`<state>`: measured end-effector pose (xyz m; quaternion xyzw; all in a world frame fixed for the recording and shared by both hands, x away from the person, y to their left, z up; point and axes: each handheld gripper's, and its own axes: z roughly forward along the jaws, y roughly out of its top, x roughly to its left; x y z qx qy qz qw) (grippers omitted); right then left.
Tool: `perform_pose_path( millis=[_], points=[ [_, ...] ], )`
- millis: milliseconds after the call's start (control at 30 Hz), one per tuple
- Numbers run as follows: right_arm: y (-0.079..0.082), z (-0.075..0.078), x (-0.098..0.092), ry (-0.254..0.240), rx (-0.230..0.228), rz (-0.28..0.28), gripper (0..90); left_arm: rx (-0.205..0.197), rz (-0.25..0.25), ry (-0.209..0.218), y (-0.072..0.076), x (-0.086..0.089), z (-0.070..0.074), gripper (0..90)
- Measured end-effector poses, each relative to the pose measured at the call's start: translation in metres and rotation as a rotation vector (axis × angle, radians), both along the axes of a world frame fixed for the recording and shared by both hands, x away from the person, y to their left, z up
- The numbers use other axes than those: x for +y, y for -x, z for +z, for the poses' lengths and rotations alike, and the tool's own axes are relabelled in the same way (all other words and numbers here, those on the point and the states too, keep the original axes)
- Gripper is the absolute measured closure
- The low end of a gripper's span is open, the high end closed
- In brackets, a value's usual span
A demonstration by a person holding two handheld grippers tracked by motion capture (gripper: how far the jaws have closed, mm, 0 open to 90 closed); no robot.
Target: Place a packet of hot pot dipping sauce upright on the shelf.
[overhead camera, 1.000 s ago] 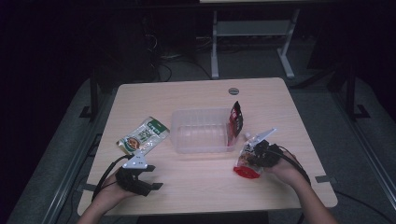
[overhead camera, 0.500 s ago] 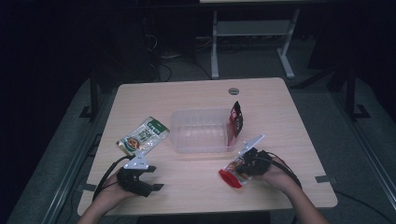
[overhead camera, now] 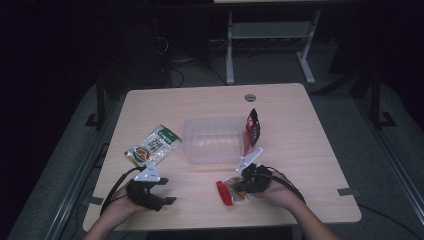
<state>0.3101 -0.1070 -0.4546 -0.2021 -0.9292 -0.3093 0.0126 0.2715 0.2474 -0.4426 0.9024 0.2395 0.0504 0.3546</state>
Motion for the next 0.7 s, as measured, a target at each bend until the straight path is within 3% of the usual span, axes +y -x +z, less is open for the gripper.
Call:
perform_pose_path(
  millis=[167,267,367,500,700],
  points=[
    [-0.001,0.012,-0.007,-0.043,-0.011,-0.015,90.0,-0.002,-0.008,0.000,0.000,0.001,0.000,26.0],
    [-0.001,0.024,-0.033,-0.092,-0.002,-0.114,90.0,-0.003,-0.002,0.007,0.000,0.001,0.000,26.0],
    [-0.001,0.026,-0.059,-0.101,-0.002,-0.189,90.0,-0.004,-0.003,0.008,0.000,0.000,0.000,26.0],
    [0.006,0.024,-0.087,-0.084,0.001,-0.268,90.0,-0.003,-0.004,0.010,0.001,0.000,0.000,26.0],
    [0.009,0.016,-0.105,-0.021,-0.004,-0.318,90.0,-0.003,-0.003,0.008,0.001,-0.001,0.000,26.0]
  ],
)
